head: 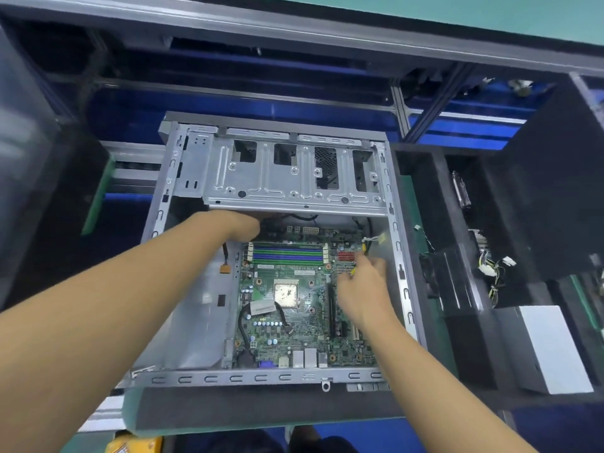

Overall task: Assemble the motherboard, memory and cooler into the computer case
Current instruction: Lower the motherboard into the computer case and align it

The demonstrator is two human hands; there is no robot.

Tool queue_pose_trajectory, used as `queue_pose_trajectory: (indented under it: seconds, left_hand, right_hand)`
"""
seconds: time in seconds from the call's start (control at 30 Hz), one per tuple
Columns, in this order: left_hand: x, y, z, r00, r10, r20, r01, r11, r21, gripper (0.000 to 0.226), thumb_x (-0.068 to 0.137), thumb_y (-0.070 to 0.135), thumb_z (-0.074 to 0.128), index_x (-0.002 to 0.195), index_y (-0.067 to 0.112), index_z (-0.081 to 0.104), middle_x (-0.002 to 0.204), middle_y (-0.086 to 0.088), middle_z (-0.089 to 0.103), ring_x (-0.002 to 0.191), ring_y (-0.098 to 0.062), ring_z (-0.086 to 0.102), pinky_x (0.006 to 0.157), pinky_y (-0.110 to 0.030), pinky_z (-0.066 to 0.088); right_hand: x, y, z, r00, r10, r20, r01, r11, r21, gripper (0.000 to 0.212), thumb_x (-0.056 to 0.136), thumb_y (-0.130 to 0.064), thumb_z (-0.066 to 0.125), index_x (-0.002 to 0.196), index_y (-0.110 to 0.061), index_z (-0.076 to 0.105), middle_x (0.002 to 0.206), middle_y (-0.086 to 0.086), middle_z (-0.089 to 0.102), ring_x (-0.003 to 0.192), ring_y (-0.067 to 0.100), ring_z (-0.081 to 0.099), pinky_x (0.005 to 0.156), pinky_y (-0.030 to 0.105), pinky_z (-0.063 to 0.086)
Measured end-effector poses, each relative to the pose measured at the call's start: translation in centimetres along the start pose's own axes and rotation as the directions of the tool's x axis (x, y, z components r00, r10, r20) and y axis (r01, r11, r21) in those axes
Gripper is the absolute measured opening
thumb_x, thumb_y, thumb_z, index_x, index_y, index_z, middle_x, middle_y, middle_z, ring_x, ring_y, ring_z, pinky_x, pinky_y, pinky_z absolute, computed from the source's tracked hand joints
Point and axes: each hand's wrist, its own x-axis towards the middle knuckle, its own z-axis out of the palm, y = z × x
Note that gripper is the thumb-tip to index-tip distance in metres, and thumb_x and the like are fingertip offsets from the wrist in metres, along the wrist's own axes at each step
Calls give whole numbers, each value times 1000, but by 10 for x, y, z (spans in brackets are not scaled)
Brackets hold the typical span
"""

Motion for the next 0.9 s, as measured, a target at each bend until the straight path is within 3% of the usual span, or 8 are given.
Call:
queue_pose_trajectory:
  seconds: [0.07, 0.13, 0.23, 0.27, 0.4, 0.6, 0.8, 0.9]
  left_hand:
    - [-11, -3, 4, 995, 36, -97, -40, 998, -41, 22, 97, 6, 38, 107, 12, 58, 120, -9, 58, 91, -20, 54, 77, -28, 43]
    - [-21, -19, 14, 990, 54, -131, -50, 998, 32, 34, 91, -2, 46, 119, 10, 61, 119, -5, 62, 97, -23, 59, 78, -31, 48]
    - [-33, -40, 23, 985, -116, -130, 122, 992, 39, 16, 89, 0, 50, 101, 2, 60, 82, -6, 58, 72, -22, 58, 57, -28, 47]
    - [-33, -40, 26, 977, -170, -131, 176, 984, 29, 10, 90, 2, 53, 98, 3, 59, 79, -6, 55, 71, -23, 56, 55, -27, 45]
    - [-20, -33, 37, 959, -192, -211, 184, 981, -55, 16, 89, 3, 64, 104, 0, 64, 93, -12, 65, 84, -28, 64, 70, -33, 54]
    - [-8, -28, 53, 902, -271, -336, 222, 958, -180, 10, 88, -2, 58, 81, 5, 59, 64, -5, 50, 56, -19, 49, 60, -30, 47]
    - [-21, -30, 47, 941, -278, -193, 214, 931, -296, 7, 89, 2, 59, 96, 4, 60, 75, -8, 61, 68, -24, 64, 56, -31, 53]
    - [-32, -33, 39, 955, -253, -154, 167, 890, -425, 13, 88, 5, 66, 98, -2, 62, 83, -14, 67, 79, -30, 70, 74, -37, 60]
  right_hand:
    - [-1, -1, 2, 999, 5, 43, 1, 991, -133, 56, 105, -15, 47, 157, -4, 28, 162, 14, 13, 149, 33, 18, 118, 42, 26]
    - [-5, -3, 5, 998, 2, 59, 11, 974, -226, 52, 105, -17, 45, 154, -5, 33, 164, 16, 8, 151, 34, 7, 121, 44, 20]
    - [-8, -4, 11, 995, -92, 36, 98, 941, -323, 49, 102, -19, 48, 150, -8, 40, 165, 14, 2, 149, 33, 7, 120, 43, 21]
    - [-8, -5, 13, 990, -135, 27, 136, 930, -341, 47, 101, -19, 50, 147, -9, 43, 165, 13, 3, 148, 32, 8, 120, 43, 21]
    - [-4, -12, 17, 964, -264, 25, 258, 913, -317, 38, 100, -16, 53, 137, -12, 51, 159, 10, 14, 146, 28, 11, 117, 39, 27]
    - [-1, -9, 15, 952, -298, 64, 304, 938, -165, 22, 98, -8, 51, 116, -20, 57, 136, -2, 28, 137, 17, 20, 100, 24, 26]
    - [1, -5, 6, 948, -306, 89, 311, 949, -54, 24, 98, -3, 47, 106, -23, 58, 118, -8, 35, 119, 9, 29, 99, 21, 25]
    - [0, -9, 6, 941, -312, 133, 313, 950, 11, 23, 101, -6, 47, 104, -26, 58, 116, -8, 46, 103, 11, 46, 90, 28, 43]
